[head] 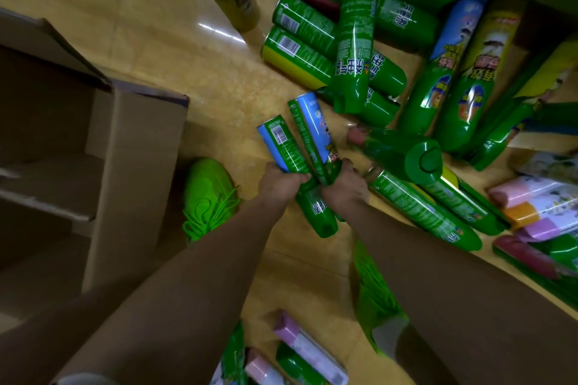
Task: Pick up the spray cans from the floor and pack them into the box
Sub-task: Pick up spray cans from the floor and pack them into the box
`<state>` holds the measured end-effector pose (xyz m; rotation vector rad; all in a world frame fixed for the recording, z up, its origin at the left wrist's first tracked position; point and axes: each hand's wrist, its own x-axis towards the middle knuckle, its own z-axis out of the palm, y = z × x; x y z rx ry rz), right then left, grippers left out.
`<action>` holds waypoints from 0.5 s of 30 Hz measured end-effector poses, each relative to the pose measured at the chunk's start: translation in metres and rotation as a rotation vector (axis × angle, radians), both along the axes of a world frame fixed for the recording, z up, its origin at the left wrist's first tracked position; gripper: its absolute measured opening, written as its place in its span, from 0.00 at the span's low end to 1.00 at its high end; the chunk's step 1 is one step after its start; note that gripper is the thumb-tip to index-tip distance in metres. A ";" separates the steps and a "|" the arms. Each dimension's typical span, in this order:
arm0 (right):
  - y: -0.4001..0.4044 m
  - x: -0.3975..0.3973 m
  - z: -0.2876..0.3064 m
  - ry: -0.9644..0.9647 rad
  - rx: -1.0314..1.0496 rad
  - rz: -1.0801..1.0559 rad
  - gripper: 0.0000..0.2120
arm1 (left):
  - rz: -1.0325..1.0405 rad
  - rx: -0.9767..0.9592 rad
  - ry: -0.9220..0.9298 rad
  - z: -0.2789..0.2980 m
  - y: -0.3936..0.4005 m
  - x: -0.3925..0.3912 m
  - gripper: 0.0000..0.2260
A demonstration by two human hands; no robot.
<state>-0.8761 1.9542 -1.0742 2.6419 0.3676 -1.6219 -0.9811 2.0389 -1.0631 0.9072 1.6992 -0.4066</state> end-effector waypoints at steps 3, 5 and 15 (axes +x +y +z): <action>-0.001 0.002 -0.011 -0.023 0.024 -0.013 0.33 | 0.110 0.008 -0.023 -0.016 0.000 -0.002 0.27; -0.002 0.000 -0.015 -0.043 0.032 -0.026 0.31 | 0.177 0.017 -0.024 -0.020 -0.001 -0.001 0.26; 0.004 -0.010 0.006 -0.024 0.021 -0.108 0.32 | 0.237 0.066 -0.054 -0.002 0.002 -0.007 0.12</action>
